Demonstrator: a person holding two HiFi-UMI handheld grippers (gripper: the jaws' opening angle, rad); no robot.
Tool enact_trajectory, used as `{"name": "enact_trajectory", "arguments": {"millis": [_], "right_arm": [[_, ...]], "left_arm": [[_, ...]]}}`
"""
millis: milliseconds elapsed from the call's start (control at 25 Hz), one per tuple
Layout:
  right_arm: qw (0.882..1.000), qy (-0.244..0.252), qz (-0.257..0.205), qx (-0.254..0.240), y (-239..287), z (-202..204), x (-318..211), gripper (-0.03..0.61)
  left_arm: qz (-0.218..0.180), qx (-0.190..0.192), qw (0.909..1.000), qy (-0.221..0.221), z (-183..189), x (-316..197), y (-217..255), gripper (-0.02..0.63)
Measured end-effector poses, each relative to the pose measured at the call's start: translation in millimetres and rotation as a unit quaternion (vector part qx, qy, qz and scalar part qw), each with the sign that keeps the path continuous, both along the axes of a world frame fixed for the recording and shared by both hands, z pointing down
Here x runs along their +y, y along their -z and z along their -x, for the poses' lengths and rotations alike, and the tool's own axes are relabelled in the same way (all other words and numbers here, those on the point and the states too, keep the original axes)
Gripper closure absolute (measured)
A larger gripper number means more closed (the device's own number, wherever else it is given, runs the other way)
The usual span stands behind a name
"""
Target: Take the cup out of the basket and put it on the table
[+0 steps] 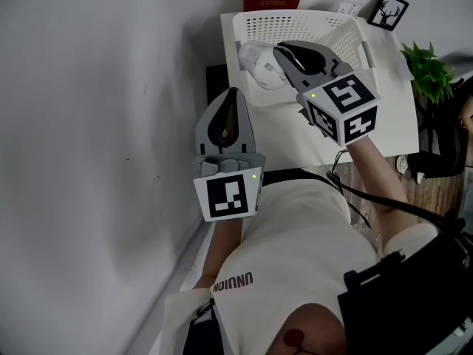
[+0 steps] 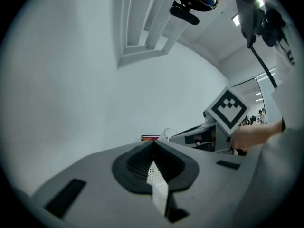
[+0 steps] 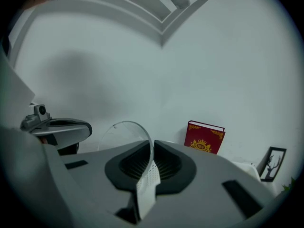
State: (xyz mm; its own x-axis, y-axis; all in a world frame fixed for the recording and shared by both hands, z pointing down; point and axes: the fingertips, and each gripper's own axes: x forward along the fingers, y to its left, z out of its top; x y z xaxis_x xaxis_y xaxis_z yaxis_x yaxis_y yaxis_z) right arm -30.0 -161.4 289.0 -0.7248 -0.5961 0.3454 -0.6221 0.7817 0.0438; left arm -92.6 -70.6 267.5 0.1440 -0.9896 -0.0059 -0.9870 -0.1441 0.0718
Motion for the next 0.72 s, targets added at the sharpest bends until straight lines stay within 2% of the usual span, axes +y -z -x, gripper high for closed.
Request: {"name": "enact_trajectory", "arguments": {"millis": [720], "right_arm": [[0.998, 0.054, 0.005, -0.015, 10, 29, 26, 0.538]], "left_arm": [[-0.001, -0.009, 0.9991, 0.042, 20, 14, 8, 0.603]]}}
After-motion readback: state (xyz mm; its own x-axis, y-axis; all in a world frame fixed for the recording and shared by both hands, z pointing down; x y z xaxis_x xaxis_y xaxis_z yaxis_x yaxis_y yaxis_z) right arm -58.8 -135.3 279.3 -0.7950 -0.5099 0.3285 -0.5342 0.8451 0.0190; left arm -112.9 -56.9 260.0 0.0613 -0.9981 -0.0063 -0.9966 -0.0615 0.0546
